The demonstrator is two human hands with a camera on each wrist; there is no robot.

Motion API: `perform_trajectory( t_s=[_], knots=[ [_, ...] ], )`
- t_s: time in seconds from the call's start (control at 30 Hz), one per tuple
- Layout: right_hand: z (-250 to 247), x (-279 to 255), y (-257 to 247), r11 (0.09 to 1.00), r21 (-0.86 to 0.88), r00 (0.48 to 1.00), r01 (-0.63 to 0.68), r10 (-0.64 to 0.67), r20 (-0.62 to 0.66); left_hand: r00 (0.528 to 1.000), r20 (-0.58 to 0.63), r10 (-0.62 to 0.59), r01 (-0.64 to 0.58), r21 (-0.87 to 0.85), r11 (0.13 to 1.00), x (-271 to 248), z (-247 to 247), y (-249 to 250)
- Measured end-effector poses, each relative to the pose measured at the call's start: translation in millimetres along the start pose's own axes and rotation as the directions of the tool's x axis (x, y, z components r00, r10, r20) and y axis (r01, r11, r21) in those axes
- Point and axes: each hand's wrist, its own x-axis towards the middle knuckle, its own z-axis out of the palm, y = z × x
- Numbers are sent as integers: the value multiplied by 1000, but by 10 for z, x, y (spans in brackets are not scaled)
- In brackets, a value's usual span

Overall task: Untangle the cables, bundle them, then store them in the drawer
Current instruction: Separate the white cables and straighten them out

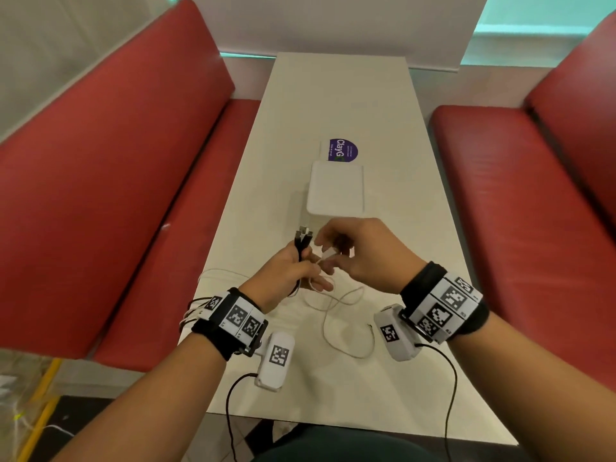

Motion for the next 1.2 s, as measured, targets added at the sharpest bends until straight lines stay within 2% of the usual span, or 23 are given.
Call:
perform_trajectory(
  t_s=[0.1,0.23,0.4,0.63,0.73,0.83,0.93,1.0,1.07,1.1,1.13,1.2],
  knots=[
    [1,28,-25,985,143,993,-94,103,-61,1000,12,10,-10,5,1000,-26,11,-31],
    [5,76,-65,945,315,986,-88,128,-108,997,-70,-30,38,127,991,-53,8,-35],
    [-29,117,-96,948,305,986,-93,131,-105,993,-27,-113,110,-105,988,-34,36,33],
    [-62,145,-100,955,281,978,-91,139,-158,983,75,-168,178,-164,970,-25,43,68],
    [-44,128,-112,956,290,968,-52,120,-221,989,59,-136,143,-146,979,-26,65,36],
    [-29,113,-92,955,296,969,-27,97,-226,995,37,-93,98,-168,981,-24,52,0],
    [-2,92,-89,944,329,971,-1,80,-225,995,76,-59,70,-155,985,-30,21,-34],
    [36,79,-79,931,366,962,-13,112,-251,996,89,-17,30,-145,989,-40,16,-34],
    [114,75,-26,914,399,933,-75,205,-296,999,39,26,-19,-164,986,-30,15,-23],
    [174,65,17,890,438,925,-124,263,-274,999,-6,50,-50,-179,983,-15,8,-26],
    [249,52,60,850,495,930,-182,312,-193,996,-52,75,-83,-190,978,-3,3,-25],
    [441,15,104,774,550,942,-314,326,79,986,-121,116,-138,-199,970,14,0,-17]
  ],
)
